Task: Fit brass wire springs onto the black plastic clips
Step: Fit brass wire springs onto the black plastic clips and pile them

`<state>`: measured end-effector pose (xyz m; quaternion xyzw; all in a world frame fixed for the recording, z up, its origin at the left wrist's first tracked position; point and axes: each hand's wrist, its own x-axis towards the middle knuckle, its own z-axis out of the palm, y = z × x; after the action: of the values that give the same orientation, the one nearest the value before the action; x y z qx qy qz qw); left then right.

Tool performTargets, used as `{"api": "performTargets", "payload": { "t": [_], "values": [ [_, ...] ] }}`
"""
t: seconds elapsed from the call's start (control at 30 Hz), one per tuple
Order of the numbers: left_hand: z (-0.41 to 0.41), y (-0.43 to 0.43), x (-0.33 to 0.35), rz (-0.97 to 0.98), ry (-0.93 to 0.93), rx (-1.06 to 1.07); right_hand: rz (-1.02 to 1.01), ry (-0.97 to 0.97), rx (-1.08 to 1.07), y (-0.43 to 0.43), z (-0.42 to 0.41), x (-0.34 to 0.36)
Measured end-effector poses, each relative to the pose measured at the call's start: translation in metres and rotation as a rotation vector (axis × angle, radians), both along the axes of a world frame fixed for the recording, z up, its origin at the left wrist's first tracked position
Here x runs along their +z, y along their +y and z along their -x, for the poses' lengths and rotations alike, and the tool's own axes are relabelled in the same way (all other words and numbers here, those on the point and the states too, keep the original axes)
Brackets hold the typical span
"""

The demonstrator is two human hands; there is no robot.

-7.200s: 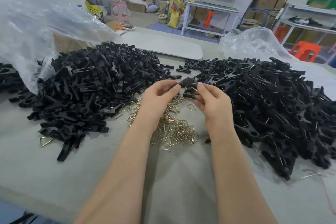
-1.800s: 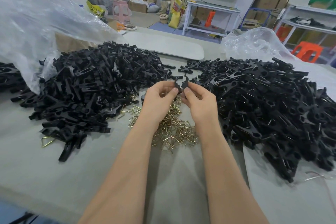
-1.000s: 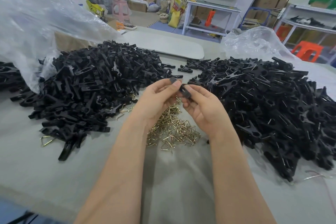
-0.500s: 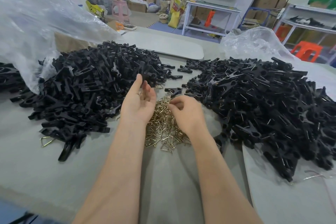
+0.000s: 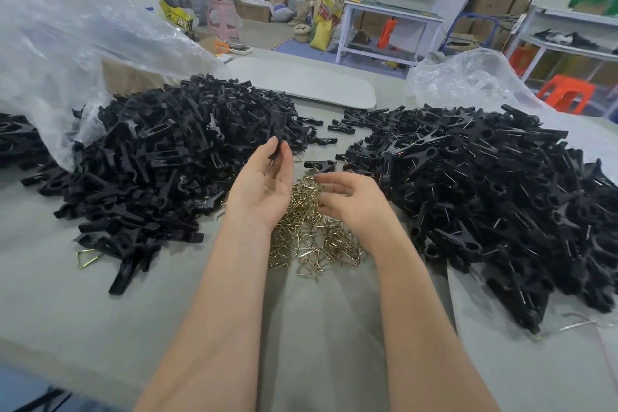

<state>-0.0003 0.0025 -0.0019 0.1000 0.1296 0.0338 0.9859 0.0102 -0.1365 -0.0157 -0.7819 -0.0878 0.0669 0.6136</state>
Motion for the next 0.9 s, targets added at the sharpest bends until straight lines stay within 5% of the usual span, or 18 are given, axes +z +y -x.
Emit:
{"api": "performTargets", "payload": {
  "t": [0.2, 0.33, 0.77, 0.9],
  "values": [
    [-0.0003, 0.0001, -0.0022, -0.049, 0.005, -0.024, 0.346, -0.242, -0.093, 0.0024, 0.0011, 0.0002],
    [-0.0005, -0.0009, -0.0029, -0.144, 0.009, -0.054, 0.356, -0.311, -0.145, 0.0046, 0.0027, 0.0032],
    [-0.0007, -0.0031, -0.002, -0.216, 0.013, -0.054, 0.088, -0.045, -0.173, 0.0032, 0.0022, 0.0043],
    [-0.0014, -0.0036, -0.0028, -0.275, 0.014, -0.047, 0.303, -0.179, -0.174, 0.0032, 0.0026, 0.0021]
  ]
}}
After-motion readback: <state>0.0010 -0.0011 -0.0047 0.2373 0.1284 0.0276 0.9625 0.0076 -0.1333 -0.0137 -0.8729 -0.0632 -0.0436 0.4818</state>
